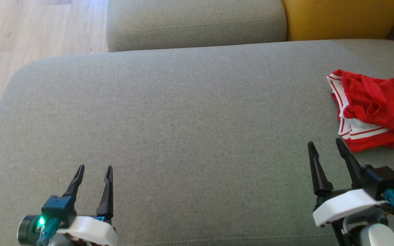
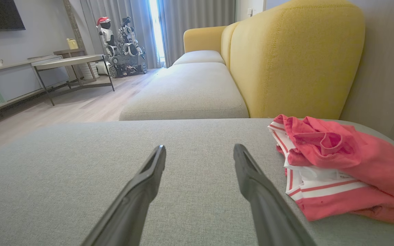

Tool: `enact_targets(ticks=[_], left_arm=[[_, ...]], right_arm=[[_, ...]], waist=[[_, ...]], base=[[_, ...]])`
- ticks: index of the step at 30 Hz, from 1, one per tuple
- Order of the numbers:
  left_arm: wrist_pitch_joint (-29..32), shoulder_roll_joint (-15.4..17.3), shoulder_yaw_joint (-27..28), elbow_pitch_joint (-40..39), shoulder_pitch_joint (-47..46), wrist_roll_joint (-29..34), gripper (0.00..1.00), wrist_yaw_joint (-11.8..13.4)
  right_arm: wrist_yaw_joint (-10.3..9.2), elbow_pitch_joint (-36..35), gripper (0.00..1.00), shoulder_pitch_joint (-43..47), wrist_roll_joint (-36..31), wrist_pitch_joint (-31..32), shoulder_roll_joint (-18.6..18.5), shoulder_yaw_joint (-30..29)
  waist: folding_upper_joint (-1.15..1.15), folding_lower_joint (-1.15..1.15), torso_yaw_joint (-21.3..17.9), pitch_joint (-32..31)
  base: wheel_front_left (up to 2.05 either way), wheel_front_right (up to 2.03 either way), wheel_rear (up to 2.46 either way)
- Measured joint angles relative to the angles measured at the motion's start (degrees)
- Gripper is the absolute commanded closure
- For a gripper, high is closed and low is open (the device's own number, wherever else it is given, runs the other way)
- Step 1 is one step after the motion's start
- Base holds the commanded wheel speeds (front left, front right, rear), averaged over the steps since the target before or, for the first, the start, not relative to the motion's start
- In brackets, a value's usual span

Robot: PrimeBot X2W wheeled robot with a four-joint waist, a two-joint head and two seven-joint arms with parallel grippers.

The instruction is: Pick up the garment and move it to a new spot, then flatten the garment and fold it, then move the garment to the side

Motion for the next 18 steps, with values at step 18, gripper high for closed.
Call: enact_targets(ticks=[18], left_arm=[[0.4, 0.4, -0.3, 0.0, -0.1, -0.1, 0.0, 0.8]], right_arm=[[0.0, 0.1, 0.0, 0.0, 0.0, 0.0, 0.0, 0.0]], waist=[[0.0, 0.0, 0.1, 0.1]], base=[[0.0, 0.0, 0.0]])
